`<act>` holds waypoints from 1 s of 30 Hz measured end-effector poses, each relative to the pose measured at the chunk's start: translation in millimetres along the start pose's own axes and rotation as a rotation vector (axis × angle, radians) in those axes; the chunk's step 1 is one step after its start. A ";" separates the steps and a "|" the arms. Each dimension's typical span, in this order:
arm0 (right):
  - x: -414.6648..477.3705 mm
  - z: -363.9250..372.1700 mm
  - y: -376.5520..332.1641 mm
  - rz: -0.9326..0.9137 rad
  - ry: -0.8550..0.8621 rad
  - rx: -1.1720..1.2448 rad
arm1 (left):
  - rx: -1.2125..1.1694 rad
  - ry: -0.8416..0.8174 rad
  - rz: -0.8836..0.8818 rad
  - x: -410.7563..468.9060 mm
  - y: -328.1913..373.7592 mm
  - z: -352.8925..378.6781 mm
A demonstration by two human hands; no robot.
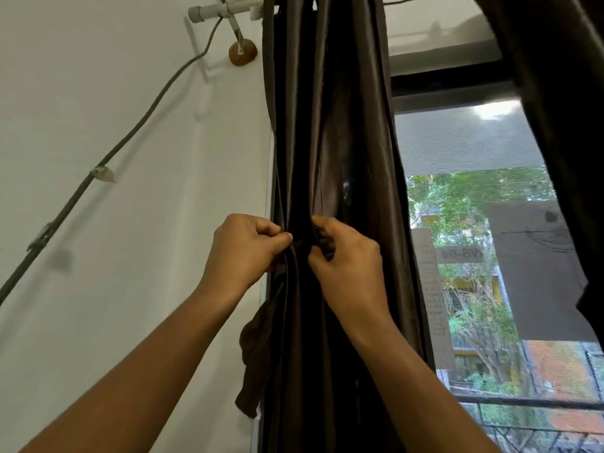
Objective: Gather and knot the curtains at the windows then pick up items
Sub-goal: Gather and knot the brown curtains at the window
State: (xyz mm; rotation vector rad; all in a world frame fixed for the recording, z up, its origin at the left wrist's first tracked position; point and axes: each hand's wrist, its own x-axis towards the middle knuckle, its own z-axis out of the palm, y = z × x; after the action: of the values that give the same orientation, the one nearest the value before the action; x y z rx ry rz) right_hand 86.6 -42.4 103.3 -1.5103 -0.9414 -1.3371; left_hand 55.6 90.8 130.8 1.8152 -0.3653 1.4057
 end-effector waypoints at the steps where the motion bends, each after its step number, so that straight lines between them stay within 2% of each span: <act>1: -2.4 2.6 -1.7 0.019 -0.028 0.055 | -0.003 -0.002 0.010 -1.7 0.8 0.0; 13: -37.7 8.1 -4.3 0.105 -0.065 0.144 | -0.240 -0.070 -0.146 -25.8 4.2 -2.7; 18: -40.1 1.1 -7.2 0.021 -0.179 0.046 | -0.116 -0.052 -0.082 -19.9 6.1 1.7; 19: -41.4 -3.8 -8.0 -0.022 -0.167 -0.033 | -0.061 -0.031 -0.062 -18.1 4.8 3.7; 20: -41.8 -10.8 -9.5 -0.073 -0.079 -0.152 | -0.003 -0.007 -0.043 -17.2 4.1 5.9; 22: -38.7 -28.0 -9.9 -0.122 0.210 -0.393 | 0.063 0.030 -0.013 -17.3 4.9 10.7; 23: -35.0 -36.7 -8.6 -0.080 0.308 -0.463 | 0.069 0.042 -0.002 -18.2 6.6 12.7; 24: -30.2 -44.6 -6.1 -0.002 0.318 -0.509 | 0.070 0.053 0.006 -19.6 8.8 14.4; 26: -21.1 -53.3 3.7 0.162 0.205 -0.517 | 0.070 0.062 0.018 -22.2 13.3 16.5; 27: -18.6 -54.2 8.9 0.180 0.166 -0.499 | 0.068 0.061 0.022 -22.8 15.1 16.9; 30: -23.2 -49.0 13.2 0.065 0.173 -0.481 | 0.060 0.053 0.024 -24.1 17.5 16.8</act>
State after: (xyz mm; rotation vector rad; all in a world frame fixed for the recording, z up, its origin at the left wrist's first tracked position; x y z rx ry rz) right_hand 80.2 -92.7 79.9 -1.7235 -0.4730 -1.6963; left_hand 47.4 61.6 114.9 1.8229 -0.3224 1.4929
